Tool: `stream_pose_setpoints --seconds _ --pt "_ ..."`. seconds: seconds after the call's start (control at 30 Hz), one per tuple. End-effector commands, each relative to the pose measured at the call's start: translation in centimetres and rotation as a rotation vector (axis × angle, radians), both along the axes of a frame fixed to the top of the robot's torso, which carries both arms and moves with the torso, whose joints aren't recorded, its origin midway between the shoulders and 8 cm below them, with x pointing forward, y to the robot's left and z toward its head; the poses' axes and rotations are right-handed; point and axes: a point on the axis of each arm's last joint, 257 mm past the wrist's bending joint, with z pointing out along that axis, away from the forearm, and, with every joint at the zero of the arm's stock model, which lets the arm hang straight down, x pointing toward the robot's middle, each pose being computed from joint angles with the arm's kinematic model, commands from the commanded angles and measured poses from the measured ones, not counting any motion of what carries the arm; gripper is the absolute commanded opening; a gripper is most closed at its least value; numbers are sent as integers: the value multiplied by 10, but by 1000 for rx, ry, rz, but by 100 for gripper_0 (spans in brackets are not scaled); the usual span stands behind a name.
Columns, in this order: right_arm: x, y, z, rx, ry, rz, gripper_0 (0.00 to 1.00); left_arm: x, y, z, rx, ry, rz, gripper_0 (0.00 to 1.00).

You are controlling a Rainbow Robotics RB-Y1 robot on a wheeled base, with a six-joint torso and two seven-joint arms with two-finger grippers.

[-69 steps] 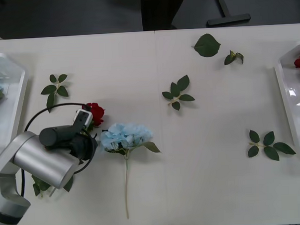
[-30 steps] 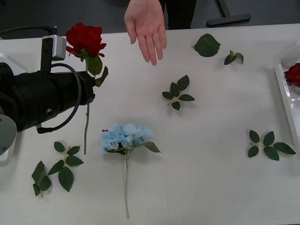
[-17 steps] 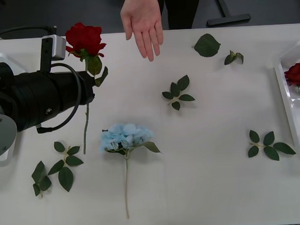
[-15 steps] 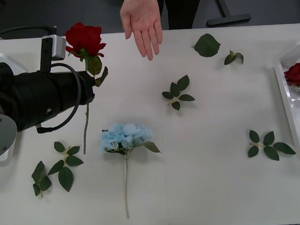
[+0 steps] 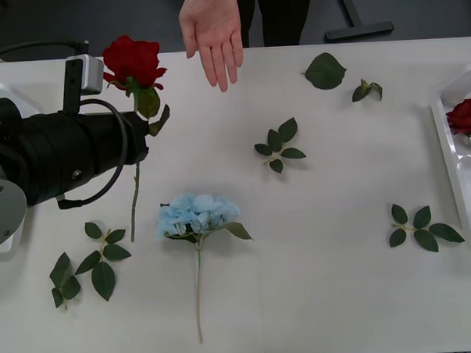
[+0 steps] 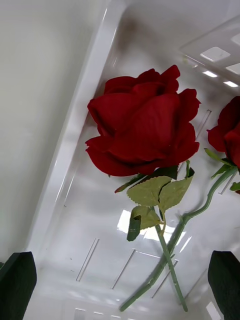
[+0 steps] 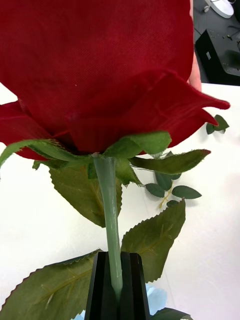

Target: Place the red flowers into the right box and the blue flowers into the left box. If a person shows an open palm, hand one flower to the person first, then continue sorting.

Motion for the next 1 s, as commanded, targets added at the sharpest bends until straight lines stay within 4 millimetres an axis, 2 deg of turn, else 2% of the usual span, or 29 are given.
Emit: stream_pose_setpoints --seconds 0.03,0.07,0.17,0.27,0.47,1.0 --pt "-9 -6 23 41 -22 43 100 -1 -15 28 -12 -74 -27 0" --pt "-10 0 20 66 -17 51 100 -1 -15 28 -12 -74 -27 0" --pt "-24 42 11 241 14 111 100 -1 -15 28 -12 -74 -27 0" --pt "-37 76 8 380 38 158 100 -1 -15 28 -12 -74 -27 0" --pt "-51 119 8 543 66 229 100 -1 -15 28 -12 -74 -27 0" --pt "-54 113 1 515 86 212 100 1 -14 27 -13 -78 -27 0"
